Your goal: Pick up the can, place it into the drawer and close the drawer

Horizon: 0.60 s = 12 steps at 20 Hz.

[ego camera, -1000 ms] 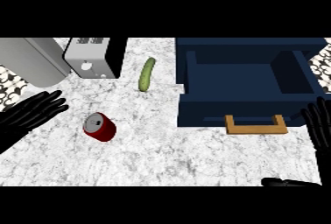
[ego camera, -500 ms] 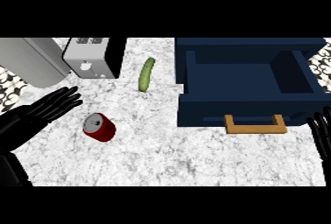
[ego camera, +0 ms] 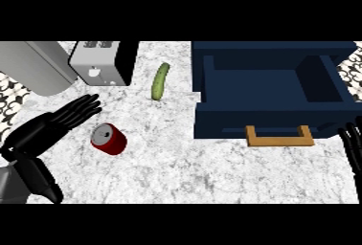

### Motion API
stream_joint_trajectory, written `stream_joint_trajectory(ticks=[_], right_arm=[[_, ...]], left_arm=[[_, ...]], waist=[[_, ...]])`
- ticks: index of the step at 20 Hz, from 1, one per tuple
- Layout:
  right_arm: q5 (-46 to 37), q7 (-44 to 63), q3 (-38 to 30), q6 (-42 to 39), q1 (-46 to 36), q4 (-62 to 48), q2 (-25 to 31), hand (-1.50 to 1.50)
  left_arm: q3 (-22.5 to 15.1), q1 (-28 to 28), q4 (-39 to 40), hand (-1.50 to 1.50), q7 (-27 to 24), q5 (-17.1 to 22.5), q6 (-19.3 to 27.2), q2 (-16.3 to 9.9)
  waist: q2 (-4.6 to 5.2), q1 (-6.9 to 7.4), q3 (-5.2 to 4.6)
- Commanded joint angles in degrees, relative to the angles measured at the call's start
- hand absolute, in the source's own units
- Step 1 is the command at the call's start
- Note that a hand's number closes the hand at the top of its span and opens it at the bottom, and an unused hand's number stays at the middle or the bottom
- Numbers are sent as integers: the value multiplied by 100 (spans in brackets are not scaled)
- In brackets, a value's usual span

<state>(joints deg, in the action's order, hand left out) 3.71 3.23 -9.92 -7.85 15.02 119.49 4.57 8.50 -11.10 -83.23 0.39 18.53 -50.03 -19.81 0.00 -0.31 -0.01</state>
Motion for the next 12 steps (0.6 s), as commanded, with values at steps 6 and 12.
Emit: stream_joint_trajectory(ticks=[6,12], right_arm=[[-126,-298,-78,-73,-261,-508,-85,-150],[-97,-138,-144,-164,-24,-125,-154,-150]], left_arm=[[33,-529,1518,-150,-1431,-1511,28,218],[32,-516,2102,-150,-2308,-2134,224,48]], waist=[[11,-20,-2],[4,-13,-1]])
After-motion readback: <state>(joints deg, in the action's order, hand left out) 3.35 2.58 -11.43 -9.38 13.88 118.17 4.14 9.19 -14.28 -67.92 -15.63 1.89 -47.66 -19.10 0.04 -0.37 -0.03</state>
